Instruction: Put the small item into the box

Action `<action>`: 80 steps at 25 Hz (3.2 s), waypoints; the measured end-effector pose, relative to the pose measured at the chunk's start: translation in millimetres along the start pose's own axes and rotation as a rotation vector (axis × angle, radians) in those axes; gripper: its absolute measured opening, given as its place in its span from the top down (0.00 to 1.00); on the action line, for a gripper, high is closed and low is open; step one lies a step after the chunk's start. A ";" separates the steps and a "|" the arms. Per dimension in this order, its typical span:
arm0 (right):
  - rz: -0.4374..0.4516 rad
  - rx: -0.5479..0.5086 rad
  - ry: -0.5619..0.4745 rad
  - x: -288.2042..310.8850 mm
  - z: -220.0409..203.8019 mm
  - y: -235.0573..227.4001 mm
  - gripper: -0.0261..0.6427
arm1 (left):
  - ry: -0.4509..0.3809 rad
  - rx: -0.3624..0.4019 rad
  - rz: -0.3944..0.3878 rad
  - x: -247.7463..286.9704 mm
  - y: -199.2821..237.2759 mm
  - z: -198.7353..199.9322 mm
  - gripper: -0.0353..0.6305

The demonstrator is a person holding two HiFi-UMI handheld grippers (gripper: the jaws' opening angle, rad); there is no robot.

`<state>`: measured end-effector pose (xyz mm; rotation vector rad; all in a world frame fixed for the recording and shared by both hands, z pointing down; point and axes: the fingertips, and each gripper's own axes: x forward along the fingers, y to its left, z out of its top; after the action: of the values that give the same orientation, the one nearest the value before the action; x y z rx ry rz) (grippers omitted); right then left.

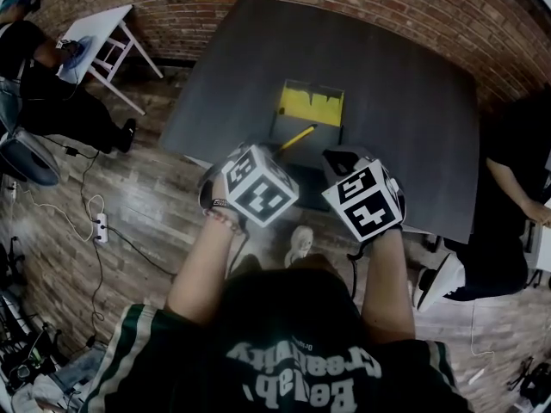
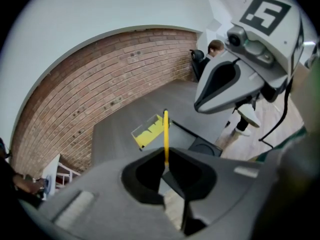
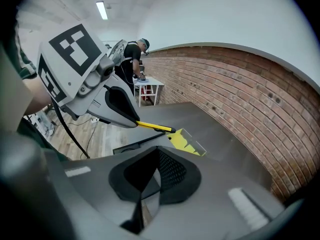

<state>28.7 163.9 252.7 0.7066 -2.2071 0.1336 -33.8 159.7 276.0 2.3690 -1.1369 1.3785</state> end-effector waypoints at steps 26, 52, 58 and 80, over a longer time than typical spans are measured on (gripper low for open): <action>0.087 -0.038 -0.019 39.5 -10.2 -94.4 0.95 | 0.059 -0.048 0.032 73.2 31.0 58.6 0.91; 0.048 0.008 0.028 77.3 13.2 -109.5 0.95 | 0.060 -0.017 -0.029 92.9 80.8 49.2 0.91; 0.029 0.033 0.045 101.8 38.6 -114.2 0.95 | 0.055 0.020 -0.068 101.4 110.1 43.9 0.91; -0.066 0.171 0.131 150.1 48.9 -130.4 0.95 | 0.016 0.101 -0.218 148.0 149.3 34.8 0.91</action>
<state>-13.9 -27.6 311.4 0.8399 -2.0618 0.3295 -71.6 -38.9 343.4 2.4589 -0.7931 1.4056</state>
